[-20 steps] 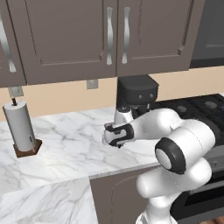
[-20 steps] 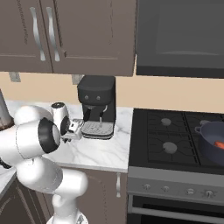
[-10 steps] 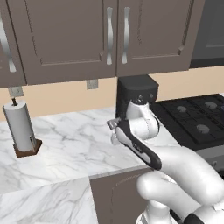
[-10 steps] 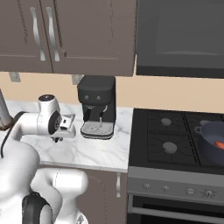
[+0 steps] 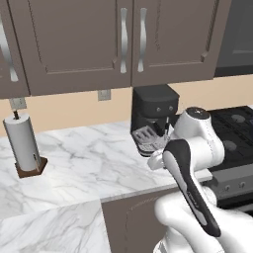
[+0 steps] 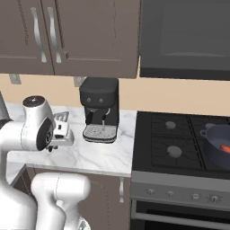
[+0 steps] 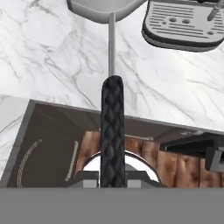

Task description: Put the potato and sweet potato in the pot. Retrieve the spatula and lightly stir the vegetables in the pot.

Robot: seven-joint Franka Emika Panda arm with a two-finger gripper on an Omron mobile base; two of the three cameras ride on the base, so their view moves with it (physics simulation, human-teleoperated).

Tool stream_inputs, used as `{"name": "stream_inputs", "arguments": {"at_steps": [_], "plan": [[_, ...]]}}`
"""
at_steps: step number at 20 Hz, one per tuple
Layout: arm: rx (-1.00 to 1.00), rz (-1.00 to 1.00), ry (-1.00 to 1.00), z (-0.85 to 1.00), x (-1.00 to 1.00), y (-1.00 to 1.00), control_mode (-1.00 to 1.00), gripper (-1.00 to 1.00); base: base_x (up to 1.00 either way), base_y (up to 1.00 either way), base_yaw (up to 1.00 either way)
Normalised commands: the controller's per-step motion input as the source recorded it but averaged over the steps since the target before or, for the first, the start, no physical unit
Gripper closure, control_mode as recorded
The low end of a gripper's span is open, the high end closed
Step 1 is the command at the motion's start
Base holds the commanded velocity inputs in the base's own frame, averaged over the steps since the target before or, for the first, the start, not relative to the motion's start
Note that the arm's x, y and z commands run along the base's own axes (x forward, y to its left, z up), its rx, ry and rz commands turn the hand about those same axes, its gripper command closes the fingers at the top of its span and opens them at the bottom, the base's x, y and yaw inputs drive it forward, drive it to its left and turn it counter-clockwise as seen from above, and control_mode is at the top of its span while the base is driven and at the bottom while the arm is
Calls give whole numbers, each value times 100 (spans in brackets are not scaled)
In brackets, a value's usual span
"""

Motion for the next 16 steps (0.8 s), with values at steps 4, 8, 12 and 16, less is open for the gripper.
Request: {"name": "stream_inputs", "arguments": {"at_steps": [4,8,12,16], "plan": [[0,0,1,95,-46,-34,-100,100,0,0,0],[0,-4,6,59,-14,-6,-100,100,0,0,0],[0,-7,2,15,-20,0,-100,100,0,0,0],[0,-10,0,-8,-13,0,-100,100,0,0,0]]}}
